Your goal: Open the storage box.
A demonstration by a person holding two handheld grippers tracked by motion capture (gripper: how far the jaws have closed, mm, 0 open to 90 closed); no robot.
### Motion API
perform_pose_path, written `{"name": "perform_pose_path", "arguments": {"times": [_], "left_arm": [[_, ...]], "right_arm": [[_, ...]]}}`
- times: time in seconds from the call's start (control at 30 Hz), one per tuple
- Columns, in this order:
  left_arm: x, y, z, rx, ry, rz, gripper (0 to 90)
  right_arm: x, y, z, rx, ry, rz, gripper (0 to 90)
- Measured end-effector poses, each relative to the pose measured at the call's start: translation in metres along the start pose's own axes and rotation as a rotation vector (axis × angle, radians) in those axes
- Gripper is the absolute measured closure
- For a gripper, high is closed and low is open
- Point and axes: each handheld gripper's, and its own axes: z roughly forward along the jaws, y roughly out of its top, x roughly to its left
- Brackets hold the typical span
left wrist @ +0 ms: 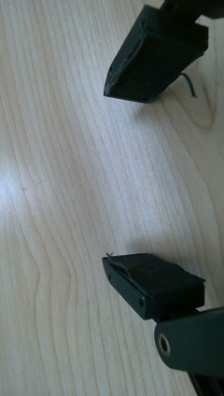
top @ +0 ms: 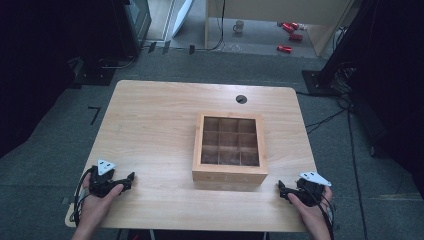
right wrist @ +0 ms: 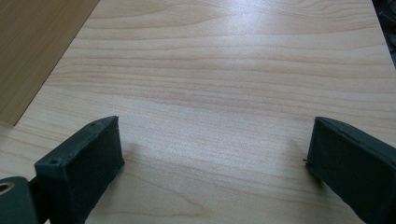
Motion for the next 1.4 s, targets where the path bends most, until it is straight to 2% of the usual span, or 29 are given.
{"name": "perform_pose_path", "arguments": {"times": [0.1, 0.27, 0.33, 0.57, 0.77, 0.83, 1.07, 1.1, 1.27, 1.4], "left_arm": [[-0.003, 0.0, 0.001, -0.011, -0.003, 0.007, 16.5], [-0.015, 0.004, 0.001, -0.052, -0.054, 0.022, 15.9], [-0.023, 0.009, 0.0, -0.065, -0.052, 0.032, 14.2], [-0.051, 0.024, -0.003, -0.077, -0.135, 0.042, 14.1], [-0.073, 0.034, -0.004, -0.09, -0.179, 0.08, 14.1], [-0.079, 0.036, -0.004, -0.098, -0.209, 0.087, 14.1], [-0.102, 0.041, -0.004, -0.12, -0.267, 0.13, 14.2], [-0.102, 0.041, -0.004, -0.12, -0.267, 0.13, 14.3], [-0.118, 0.045, -0.001, -0.12, -0.298, 0.153, 14.3], [-0.13, 0.048, 0.001, -0.122, -0.306, 0.179, 15.4]], "right_arm": [[0.0, 0.0, 0.0, 0.001, 0.0, 0.001, 2.1], [0.002, 0.001, 0.001, 0.002, -0.005, 0.006, 1.7], [0.002, 0.001, 0.001, 0.001, -0.005, 0.005, 1.7], [0.002, 0.001, 0.001, 0.001, -0.002, 0.003, 1.7], [0.002, 0.001, 0.001, 0.002, 0.0, 0.002, 1.7], [0.002, 0.001, 0.001, 0.002, 0.001, 0.001, 1.7], [0.002, 0.002, 0.002, 0.003, 0.003, -0.002, 1.7], [0.002, 0.002, 0.002, 0.003, 0.003, -0.002, 1.7], [0.003, 0.002, 0.002, 0.001, 0.006, -0.005, 1.7], [0.003, 0.002, 0.003, -0.001, 0.006, -0.004, 1.7]]}}
